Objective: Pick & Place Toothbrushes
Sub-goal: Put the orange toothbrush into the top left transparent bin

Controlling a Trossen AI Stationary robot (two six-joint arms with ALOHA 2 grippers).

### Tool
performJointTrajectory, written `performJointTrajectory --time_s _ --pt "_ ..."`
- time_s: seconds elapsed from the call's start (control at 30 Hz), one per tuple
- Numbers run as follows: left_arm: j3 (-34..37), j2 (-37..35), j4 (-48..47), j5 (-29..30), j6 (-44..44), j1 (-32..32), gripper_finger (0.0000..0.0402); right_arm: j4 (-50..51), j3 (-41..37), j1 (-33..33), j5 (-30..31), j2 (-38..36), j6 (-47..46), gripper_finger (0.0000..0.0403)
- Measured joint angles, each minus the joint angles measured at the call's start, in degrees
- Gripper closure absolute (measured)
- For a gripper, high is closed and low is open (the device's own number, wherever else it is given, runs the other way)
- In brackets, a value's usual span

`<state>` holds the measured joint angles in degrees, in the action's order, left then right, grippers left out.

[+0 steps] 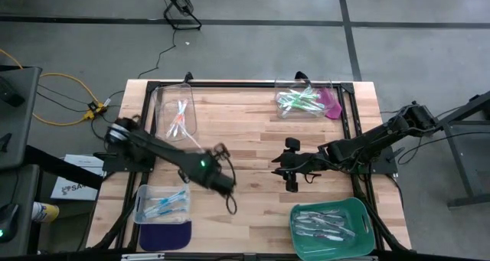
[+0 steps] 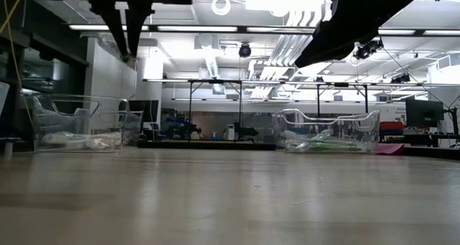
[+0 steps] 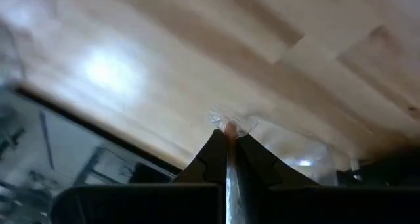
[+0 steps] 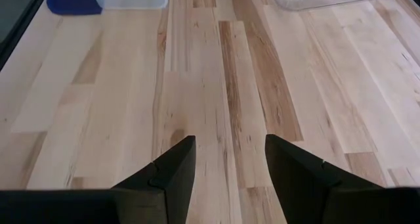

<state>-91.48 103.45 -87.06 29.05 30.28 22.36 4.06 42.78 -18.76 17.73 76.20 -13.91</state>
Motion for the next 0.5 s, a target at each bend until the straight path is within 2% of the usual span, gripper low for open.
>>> performJointTrajectory --time_s 0.13,0.5 --pt "6.2 -7.4 0.9 0.1 -1.8 -4.9 0.0396 0.0 0.0 0.0 -0.1 0.0 0.0 0.0226" --pt "30.5 -28.0 19.5 0.2 0.8 -22.8 0.0396 0.0 0.0 0.0 0.1 0.0 0.0 0.0226"
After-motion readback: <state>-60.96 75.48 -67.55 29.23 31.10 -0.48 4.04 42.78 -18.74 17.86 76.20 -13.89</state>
